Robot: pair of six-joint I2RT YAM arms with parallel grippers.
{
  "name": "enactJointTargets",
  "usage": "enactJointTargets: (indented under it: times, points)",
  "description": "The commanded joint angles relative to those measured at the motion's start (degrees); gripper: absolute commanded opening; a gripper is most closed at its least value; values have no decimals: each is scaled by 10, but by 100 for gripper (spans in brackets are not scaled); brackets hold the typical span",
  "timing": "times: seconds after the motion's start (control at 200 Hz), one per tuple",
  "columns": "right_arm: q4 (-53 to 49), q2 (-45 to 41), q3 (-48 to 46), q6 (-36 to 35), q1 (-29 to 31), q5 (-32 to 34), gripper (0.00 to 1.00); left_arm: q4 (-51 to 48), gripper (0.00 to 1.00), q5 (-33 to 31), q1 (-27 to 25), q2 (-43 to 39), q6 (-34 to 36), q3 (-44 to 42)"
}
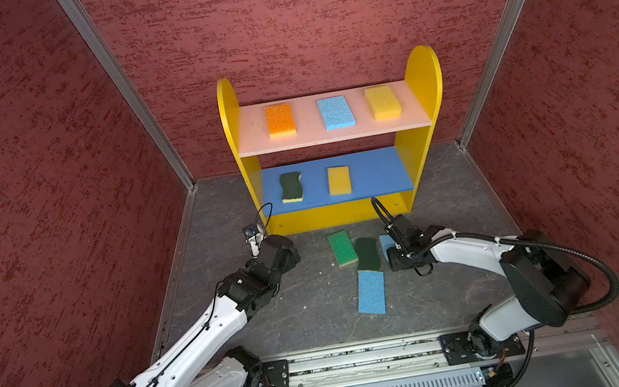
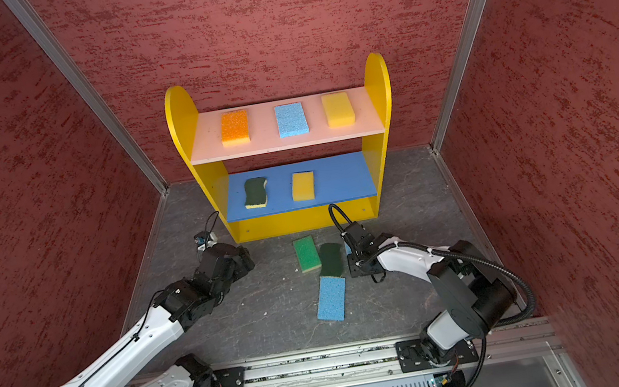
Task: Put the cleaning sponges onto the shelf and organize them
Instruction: 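Close the right gripper on the light blue sponge, then lift the light blue sponge with the right gripper toward the blue shelf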
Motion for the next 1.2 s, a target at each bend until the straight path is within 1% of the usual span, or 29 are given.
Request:
enactJointTargets:
  times: [0.0,0.19,0.346,0.366,0.666,1.007,1.197]
  points:
    - [-29,-2,-5,-3,-4,6,56,-9,87,0,3,0,-4,9]
    - [-44,-5,-9,-4,-5,9,55,-10,87,1,3,-3,-4,12]
    - [-51,-28,-13,6,-5,26,58,-12,87,3,3,-3,-3,17]
    - [-54,-46,-13,6,-5,28,59,-13,87,3,3,-3,-1,18]
    - [-73,-120,5,6,-5,39,60,-22,87,1,3,-15,8,32]
    - [-90,-204,34,-23,-4,52,62,-28,87,-5,4,-45,-5,15]
    - [-88,-213,77,-43,-4,70,61,-27,87,-7,4,-44,-4,16]
